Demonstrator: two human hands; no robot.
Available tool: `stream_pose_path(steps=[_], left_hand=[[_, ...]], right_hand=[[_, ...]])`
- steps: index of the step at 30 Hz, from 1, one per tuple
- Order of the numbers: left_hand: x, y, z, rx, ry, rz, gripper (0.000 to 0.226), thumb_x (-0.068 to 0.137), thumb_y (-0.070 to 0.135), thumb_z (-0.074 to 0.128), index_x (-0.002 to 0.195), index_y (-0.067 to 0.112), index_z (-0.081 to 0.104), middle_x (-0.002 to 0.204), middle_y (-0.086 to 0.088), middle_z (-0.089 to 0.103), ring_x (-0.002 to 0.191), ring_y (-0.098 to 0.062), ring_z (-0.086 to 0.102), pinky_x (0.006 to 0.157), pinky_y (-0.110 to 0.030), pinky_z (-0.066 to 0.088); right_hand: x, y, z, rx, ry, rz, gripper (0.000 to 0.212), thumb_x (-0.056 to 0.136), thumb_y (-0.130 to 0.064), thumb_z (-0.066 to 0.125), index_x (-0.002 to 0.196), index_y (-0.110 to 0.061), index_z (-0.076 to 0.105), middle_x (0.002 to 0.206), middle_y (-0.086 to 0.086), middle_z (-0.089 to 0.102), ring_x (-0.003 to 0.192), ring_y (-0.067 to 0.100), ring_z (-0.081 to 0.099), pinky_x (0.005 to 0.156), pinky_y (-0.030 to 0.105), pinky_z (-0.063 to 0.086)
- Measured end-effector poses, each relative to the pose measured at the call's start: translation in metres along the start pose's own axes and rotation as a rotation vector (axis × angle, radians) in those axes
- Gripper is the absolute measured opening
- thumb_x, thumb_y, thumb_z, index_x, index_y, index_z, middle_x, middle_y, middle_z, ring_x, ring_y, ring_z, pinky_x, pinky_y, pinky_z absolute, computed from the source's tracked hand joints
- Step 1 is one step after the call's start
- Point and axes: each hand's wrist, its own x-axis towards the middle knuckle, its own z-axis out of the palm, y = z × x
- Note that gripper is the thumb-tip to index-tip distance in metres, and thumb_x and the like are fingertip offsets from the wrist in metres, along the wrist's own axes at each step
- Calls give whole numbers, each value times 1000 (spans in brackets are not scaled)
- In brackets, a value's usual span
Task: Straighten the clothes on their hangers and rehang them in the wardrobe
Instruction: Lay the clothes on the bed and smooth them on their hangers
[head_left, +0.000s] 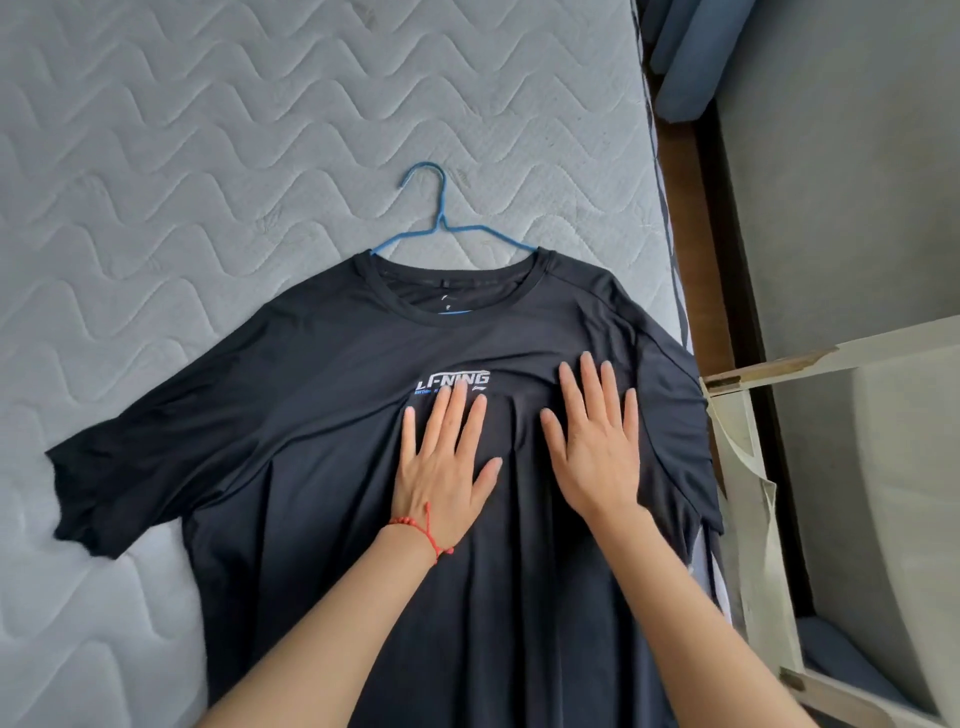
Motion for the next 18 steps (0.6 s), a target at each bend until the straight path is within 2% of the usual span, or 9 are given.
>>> stream_pose_path(steps=[3, 6, 9, 11, 13, 15, 16, 18], left_hand=[[-58, -23, 4, -13, -32, -27, 59, 91, 45, 28, 143, 18, 28, 152, -8, 30, 140, -22, 20, 111, -48, 17], [-123, -52, 6, -12, -91, -99, 57, 95, 46, 10, 142, 19, 30, 151, -6, 32, 139, -21, 24, 110, -48, 17], [-177, -72, 6, -16, -137, -155, 60, 96, 47, 6, 140, 18, 33, 148, -10, 36, 137, -25, 27, 108, -48, 20], [-204, -79, 5, -33, -148, -214, 61, 95, 49, 8, 138, 17, 37, 146, -14, 38, 135, -28, 30, 105, -50, 25], [-223, -81, 4, -100, -105, -341, 63, 94, 51, 13, 133, 13, 44, 142, -20, 41, 129, -34, 36, 99, -53, 34], [-236, -79, 3, -217, -23, -507, 62, 90, 51, 30, 127, 5, 50, 135, -26, 44, 117, -43, 45, 89, -55, 43], [-241, -76, 1, -281, 27, -599, 59, 87, 45, 43, 125, 1, 51, 130, -29, 46, 111, -46, 48, 86, -55, 45], [-245, -71, -3, -443, 84, -827, 56, 79, 23, 66, 125, -5, 49, 119, -34, 49, 108, -49, 47, 88, -57, 44]], right_hand=[[-61, 5, 4, -40, 8, 14, 55, 93, -42, 28, 142, -20, 34, 152, 5, 31, 141, 20, 16, 115, 34, 0], [-113, 7, 8, -59, 1, 69, 53, 90, -39, 33, 139, -19, 38, 148, 7, 38, 140, 21, 19, 116, 31, -2], [-157, 8, 8, -52, -9, 160, 53, 89, -40, 31, 138, -21, 36, 148, 6, 37, 144, 17, 7, 116, 29, -5], [-183, 10, 7, -36, 11, 199, 51, 92, -42, 27, 136, -19, 39, 147, 11, 38, 141, 24, 16, 116, 30, -2], [-205, 11, 4, -8, 59, 253, 52, 93, -44, 27, 132, -15, 45, 144, 19, 39, 134, 32, 26, 113, 37, 12], [-220, 11, 0, 38, 109, 344, 51, 88, -38, 39, 128, -8, 50, 142, 25, 39, 128, 37, 35, 104, 46, 30], [-226, 12, -2, 59, 124, 411, 51, 86, -34, 47, 127, -5, 50, 141, 26, 39, 125, 40, 39, 99, 49, 37], [-235, 9, -7, 140, 135, 557, 51, 84, -24, 61, 127, 1, 49, 135, 29, 43, 118, 46, 44, 93, 53, 41]])
